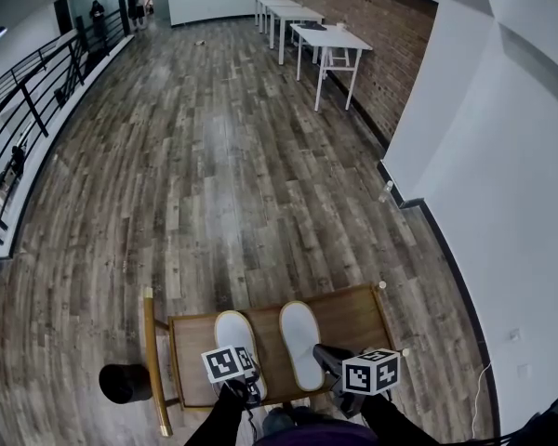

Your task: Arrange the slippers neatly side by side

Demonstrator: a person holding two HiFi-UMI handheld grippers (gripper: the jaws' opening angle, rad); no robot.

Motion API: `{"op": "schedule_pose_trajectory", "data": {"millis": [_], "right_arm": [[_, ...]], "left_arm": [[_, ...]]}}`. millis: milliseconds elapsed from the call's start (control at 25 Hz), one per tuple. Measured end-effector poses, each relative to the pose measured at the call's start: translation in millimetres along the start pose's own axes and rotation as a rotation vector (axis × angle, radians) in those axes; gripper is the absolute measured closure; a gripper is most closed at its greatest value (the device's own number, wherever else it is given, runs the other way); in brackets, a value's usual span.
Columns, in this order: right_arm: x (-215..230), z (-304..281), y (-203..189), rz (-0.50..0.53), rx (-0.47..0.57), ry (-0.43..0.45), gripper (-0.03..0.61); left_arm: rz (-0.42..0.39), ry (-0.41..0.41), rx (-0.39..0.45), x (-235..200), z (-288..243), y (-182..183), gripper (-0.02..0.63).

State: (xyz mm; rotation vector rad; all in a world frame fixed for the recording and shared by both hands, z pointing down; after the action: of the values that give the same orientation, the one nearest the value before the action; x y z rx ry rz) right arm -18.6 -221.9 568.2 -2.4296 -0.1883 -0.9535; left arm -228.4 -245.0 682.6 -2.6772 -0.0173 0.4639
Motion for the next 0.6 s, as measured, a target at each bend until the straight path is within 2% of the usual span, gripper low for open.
{"op": "schedule_pose_trajectory", "data": {"millis": [160, 240, 320, 480, 600], "right_arm": [[1.1, 0.3, -1.2, -0.002, 0.001, 0.002, 0.58], [2.5, 0.5, -2.1, -0.004, 0.002, -0.001, 0.58], [1.6, -0.1, -2.6, -0.009, 0.002, -0.004, 0.58], [3.9, 0.2, -1.8, -0.021, 0.005, -0.009, 0.58], [8.2, 1.8, 0.0, -0.031, 0.006, -0.012, 0.58]], "left_arm": [[0.11, -0.048, 0.0, 16.0, -8.6, 1.3, 0.603], [0.128, -0.052, -0.01, 21.7, -14.0, 1.6, 0.603], [0.096, -0.051, -0.027, 26.3, -18.1, 1.9, 0.603], [-0.025, -0.046, -0.055, 37.7, -25.0, 2.4, 0.603], [-0.064, -0.052, -0.075, 45.7, -30.2, 4.1, 0.603]]}}
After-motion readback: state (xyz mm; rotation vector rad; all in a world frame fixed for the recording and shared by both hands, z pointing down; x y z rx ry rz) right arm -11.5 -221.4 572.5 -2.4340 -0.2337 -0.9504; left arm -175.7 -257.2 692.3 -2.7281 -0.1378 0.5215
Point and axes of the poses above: the fingertips, and each gripper's own axes: z backward along the fingers, x to its right, y out of its top, the point moved 4 cm from there along z, backward along the fingers, and after that the axes turned 14 degrees about -z, right-handed, at the moved point
